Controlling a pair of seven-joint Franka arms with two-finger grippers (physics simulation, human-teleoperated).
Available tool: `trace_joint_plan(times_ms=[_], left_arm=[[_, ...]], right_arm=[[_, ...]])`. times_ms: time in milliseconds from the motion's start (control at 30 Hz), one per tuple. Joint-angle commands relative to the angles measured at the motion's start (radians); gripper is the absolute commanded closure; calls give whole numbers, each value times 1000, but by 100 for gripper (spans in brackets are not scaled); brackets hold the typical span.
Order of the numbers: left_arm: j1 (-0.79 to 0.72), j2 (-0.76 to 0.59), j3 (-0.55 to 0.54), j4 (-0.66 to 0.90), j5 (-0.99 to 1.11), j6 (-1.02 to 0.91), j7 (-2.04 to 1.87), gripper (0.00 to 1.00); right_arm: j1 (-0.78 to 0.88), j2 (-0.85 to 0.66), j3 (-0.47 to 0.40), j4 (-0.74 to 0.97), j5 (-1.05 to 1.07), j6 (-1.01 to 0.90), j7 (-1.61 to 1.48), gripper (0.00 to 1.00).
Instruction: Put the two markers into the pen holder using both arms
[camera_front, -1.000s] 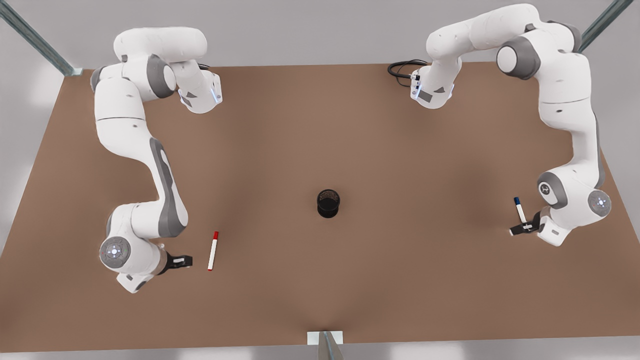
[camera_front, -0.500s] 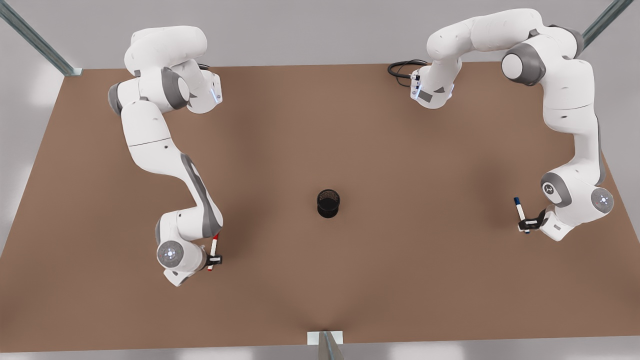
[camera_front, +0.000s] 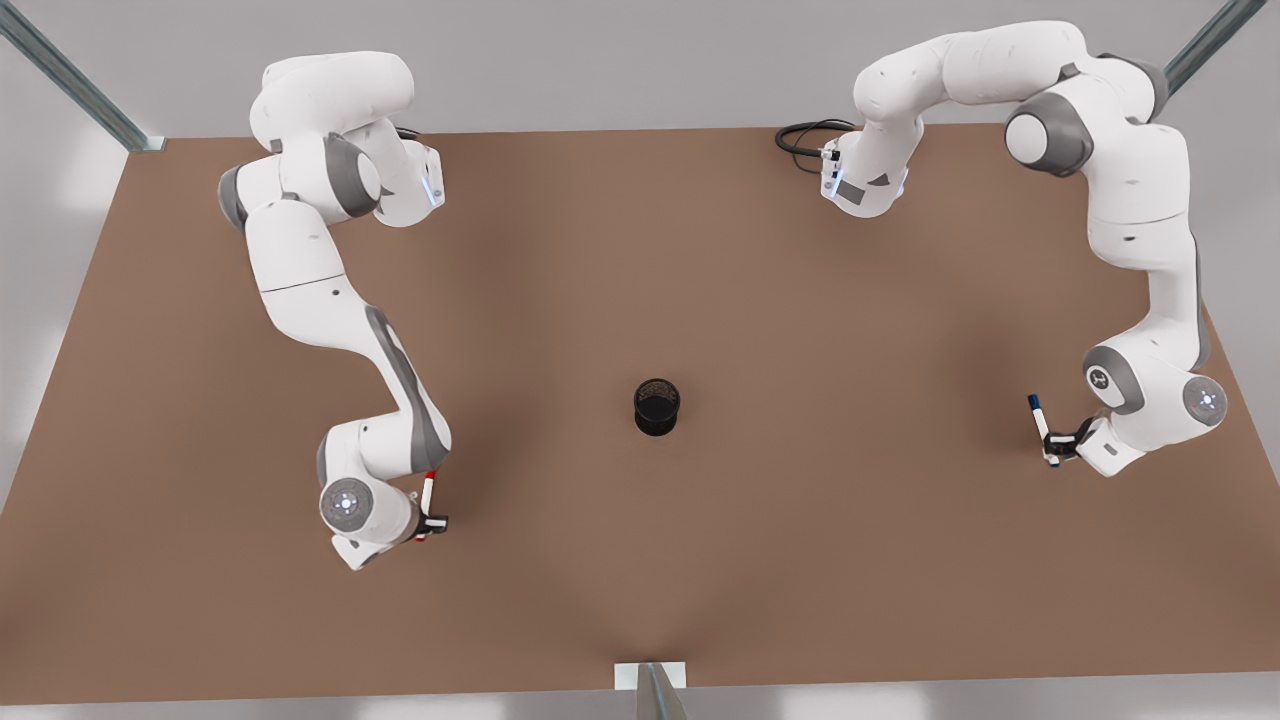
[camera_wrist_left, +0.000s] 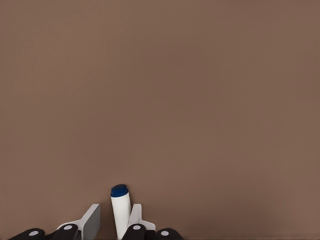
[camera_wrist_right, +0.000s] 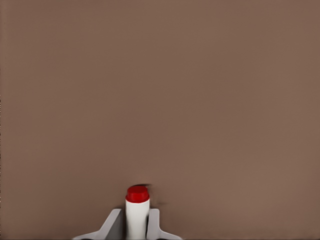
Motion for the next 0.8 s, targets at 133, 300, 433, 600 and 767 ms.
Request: trace_joint_plan(times_ms=[133,300,433,600,767], left_arm=[[2,2,0,1,1,5,117,61],[3,0,-2,1,-1,5,112,65],[2,-1,-2,2,-1,5,109,70],[2,0,-2,2,-3,5,108,74],[-4,-9,-2,19,-4,4,112,76]], right_arm=[[7,-17,2,13,-3,-18,118,79],[9,-112,34,13,-3,-19,118,79],[162,-253,65,13,-7,-38,237,79],[381,-279,65,16,-93,140,474,79],[487,-282,63,5,-187,378,649,79]])
